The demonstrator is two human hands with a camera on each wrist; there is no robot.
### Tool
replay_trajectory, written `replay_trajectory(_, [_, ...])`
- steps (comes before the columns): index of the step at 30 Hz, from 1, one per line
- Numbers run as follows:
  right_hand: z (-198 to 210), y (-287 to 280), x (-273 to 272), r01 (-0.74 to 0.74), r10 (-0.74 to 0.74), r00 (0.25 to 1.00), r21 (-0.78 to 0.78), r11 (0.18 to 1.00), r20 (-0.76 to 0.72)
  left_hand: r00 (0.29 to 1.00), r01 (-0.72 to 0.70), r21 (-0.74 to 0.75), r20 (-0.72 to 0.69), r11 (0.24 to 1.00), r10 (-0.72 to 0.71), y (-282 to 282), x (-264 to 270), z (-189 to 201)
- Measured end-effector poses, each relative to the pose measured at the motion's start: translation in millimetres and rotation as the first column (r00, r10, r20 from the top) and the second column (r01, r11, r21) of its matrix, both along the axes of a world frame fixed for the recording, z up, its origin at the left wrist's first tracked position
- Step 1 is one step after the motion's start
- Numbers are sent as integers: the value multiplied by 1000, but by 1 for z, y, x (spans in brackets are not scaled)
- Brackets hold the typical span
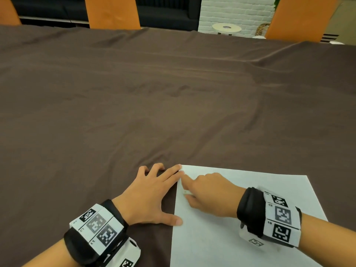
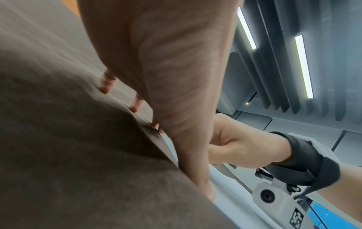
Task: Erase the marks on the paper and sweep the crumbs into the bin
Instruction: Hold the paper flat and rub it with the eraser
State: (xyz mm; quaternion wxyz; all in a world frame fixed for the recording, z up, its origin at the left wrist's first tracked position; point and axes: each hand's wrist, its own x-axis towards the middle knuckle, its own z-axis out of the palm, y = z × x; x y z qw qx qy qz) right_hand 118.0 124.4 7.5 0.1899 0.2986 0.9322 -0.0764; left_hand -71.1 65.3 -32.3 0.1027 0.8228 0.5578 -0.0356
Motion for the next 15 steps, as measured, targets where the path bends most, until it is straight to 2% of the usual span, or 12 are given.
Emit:
replay_trajectory(5, [0,31,12,155,-154,988,110,982,-17,1000,-9,-16,8,1000,10,0,-1,-2])
replay_trajectory(7, [-2,27,13,136,-136,991,127,982,-8,1000,-11,-23,10,1000,11,0,-1,-1])
replay_trajectory(11, [-4,1,13,4,-4,1000,28,1000,-9,1000,-7,-21,8,1000,8,0,-1,-1])
replay_trajectory(15, [1,28,18,108,-108,994,97,989,1,1000,-10,-20,0,1000,10,1,-1,-2])
